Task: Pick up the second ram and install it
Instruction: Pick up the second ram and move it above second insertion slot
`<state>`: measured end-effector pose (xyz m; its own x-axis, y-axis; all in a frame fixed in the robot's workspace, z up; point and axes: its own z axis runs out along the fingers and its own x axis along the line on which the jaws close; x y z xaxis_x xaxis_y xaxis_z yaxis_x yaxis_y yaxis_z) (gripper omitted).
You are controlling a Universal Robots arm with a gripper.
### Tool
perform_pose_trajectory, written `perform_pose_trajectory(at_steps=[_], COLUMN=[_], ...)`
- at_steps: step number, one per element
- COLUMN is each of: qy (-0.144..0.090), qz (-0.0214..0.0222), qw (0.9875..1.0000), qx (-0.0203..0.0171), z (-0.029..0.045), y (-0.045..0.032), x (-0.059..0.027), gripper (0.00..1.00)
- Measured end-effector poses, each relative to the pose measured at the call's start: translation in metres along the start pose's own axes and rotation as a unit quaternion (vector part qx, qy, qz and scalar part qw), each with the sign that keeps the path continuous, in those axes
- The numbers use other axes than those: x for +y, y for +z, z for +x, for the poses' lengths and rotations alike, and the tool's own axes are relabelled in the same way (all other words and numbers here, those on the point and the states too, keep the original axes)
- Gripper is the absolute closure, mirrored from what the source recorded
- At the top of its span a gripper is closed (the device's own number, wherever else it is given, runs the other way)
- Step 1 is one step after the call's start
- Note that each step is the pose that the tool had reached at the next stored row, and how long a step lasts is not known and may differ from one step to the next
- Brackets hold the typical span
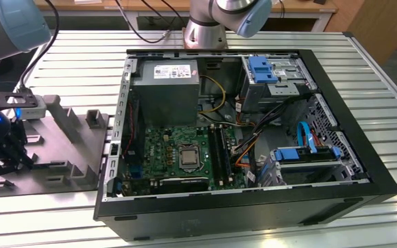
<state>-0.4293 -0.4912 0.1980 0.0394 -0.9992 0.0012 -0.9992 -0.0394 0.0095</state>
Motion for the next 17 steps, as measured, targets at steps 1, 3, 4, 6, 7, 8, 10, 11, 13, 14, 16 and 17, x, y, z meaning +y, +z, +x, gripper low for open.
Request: perform_pose_trajectory(at_steps=[1, 3, 4, 6, 7, 8, 10, 11, 13, 14, 16, 17], qy=[0.0, 0.0, 0.0, 0.0, 0.0, 0.0, 0.0, 0.0, 0.0, 0.0, 0.0, 0.0], qz=[0.0, 0.0, 0.0, 0.0001, 0.0002, 0.0001, 0.0, 0.0, 0.0, -0.0001, 0.0, 0.0], qw=[1.0, 1.0, 1.0, 1.0, 1.0, 1.0, 1.0, 1.0, 1.0, 1.0, 1.0, 1.0], qx=[0.0, -0.0001, -0.0001, -0.0002, -0.0002, -0.0002, -0.0001, -0.0001, -0.0001, -0.0001, -0.0001, -0.0001], z=[0.0, 0.0, 0.0, 0.0, 0.0, 0.0, 0.0, 0.0, 0.0001, 0.0001, 0.0001, 0.0001], y=[0.0, -0.0002, -0.0011, -0.002, -0.002, -0.002, -0.002, -0.002, -0.0019, -0.0018, -0.0012, -0.001], x=[0.0, 0.0, 0.0, 0.0, 0.0, -0.0001, -0.0006, -0.001, -0.0017, -0.0017, -0.0018, -0.0018], gripper=[0.81, 0.81, 0.81, 0.81, 0.81, 0.81, 0.81, 0.81, 0.81, 0.81, 0.81, 0.81])
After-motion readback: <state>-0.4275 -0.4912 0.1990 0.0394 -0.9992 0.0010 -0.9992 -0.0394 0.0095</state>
